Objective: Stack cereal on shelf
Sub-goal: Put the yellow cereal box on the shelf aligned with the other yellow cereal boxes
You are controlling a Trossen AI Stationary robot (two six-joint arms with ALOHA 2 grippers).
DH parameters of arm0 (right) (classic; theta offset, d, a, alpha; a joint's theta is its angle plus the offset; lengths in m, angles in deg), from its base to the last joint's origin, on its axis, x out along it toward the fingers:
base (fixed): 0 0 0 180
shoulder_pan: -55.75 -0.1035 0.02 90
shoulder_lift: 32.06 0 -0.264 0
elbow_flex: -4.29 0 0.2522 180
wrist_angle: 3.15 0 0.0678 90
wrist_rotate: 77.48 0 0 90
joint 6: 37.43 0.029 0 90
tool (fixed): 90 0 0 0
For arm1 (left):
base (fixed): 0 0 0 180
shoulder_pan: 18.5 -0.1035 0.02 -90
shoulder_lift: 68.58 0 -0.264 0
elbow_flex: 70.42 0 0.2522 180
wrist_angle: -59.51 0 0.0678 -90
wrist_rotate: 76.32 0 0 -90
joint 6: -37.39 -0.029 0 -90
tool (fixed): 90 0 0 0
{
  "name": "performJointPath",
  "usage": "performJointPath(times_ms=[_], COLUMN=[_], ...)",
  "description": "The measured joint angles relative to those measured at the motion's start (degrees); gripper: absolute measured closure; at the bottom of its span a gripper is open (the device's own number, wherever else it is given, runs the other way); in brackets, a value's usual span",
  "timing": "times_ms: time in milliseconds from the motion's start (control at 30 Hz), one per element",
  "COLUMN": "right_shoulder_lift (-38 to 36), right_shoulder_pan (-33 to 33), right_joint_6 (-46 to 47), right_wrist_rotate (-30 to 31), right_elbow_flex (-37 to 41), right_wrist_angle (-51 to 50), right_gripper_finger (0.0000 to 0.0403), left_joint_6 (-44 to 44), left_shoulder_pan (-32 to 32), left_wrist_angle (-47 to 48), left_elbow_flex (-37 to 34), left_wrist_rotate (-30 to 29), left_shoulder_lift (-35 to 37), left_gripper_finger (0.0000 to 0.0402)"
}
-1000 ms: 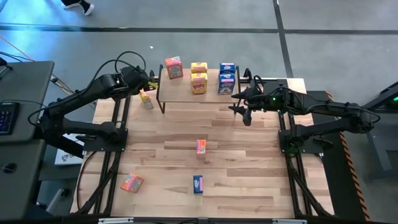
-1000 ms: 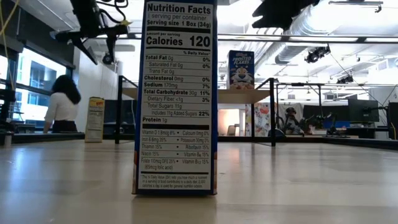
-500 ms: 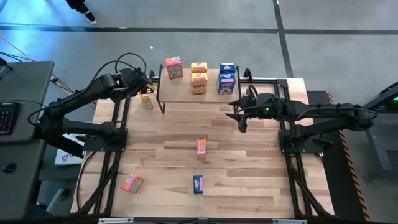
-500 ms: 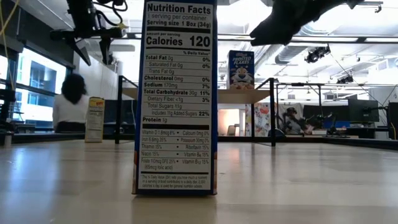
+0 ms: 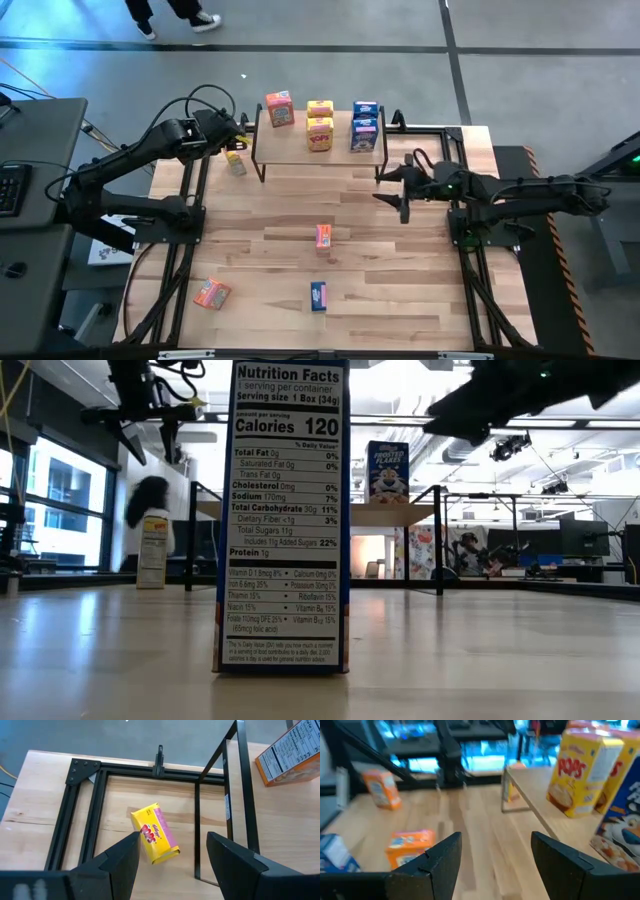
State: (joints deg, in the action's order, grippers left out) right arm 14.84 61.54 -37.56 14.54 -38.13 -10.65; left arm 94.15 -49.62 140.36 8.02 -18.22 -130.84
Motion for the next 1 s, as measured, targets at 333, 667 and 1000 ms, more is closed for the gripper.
performJointPath(times_ms=[333, 667, 1000], right_shoulder_lift=[-13.1, -24.3, -28.2], right_shoulder_pan=[1.0, 1.0, 1.0], right_joint_6=[0.1, 3.1, 4.8], right_wrist_rotate=[-1.5, -1.7, -2.2], right_elbow_flex=[8.8, 20.1, 25.3], right_wrist_angle=[3.6, 9.3, 9.2], right_gripper_finger=[0.0171, 0.0171, 0.0171], left_joint_6=[0.0, 0.0, 0.0], left_shoulder_pan=[0.0, 0.0, 0.0], left_wrist_angle=[-0.1, -0.1, -0.1], left_elbow_flex=[0.0, 0.0, 0.0], left_wrist_rotate=[-0.2, -0.2, -0.2], left_shoulder_lift=[0.0, 0.0, 0.0], left_gripper_finger=[0.0184, 0.0183, 0.0183])
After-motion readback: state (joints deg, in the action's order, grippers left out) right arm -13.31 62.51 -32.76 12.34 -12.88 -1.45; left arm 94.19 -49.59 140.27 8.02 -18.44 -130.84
